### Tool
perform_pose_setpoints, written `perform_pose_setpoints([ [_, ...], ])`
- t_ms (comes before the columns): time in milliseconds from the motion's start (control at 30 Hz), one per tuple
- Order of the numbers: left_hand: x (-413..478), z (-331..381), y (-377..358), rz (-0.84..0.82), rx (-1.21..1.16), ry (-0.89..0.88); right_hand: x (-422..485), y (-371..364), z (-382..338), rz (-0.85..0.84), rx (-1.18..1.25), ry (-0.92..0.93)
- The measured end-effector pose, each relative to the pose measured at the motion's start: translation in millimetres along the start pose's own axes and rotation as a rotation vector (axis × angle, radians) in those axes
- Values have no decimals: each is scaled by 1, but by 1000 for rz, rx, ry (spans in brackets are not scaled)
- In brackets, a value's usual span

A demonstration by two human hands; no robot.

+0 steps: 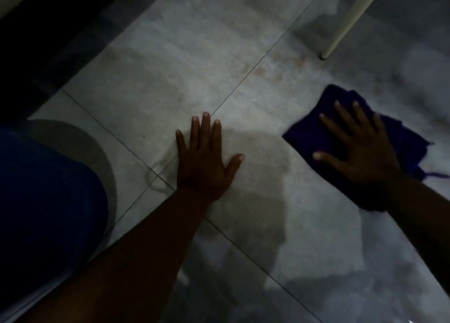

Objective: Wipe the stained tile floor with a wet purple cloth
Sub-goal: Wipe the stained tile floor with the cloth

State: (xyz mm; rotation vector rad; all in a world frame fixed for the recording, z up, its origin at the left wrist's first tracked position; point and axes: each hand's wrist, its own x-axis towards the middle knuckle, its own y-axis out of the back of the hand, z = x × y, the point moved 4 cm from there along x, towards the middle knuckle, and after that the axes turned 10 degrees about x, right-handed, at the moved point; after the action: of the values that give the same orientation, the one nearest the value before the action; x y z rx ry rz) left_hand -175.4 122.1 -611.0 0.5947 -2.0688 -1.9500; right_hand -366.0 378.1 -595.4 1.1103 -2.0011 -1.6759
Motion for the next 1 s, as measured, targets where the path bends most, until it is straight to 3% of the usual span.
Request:
perform_pose_setpoints([
  [167,-1,1,-3,39,19,-3,115,3,-59,31,20,-7],
  [333,1,0,-7,36,12,5,190,-12,-150,-12,-27,248],
  [467,1,0,-8,63,2,1,234,-5,-158,-53,-54,371],
  [700,1,0,-4,102,-51,-10,290,33,-91,4,-6,58],
  [1000,1,-2,-7,96,-71,-10,295,47,-53,89,194,-609],
])
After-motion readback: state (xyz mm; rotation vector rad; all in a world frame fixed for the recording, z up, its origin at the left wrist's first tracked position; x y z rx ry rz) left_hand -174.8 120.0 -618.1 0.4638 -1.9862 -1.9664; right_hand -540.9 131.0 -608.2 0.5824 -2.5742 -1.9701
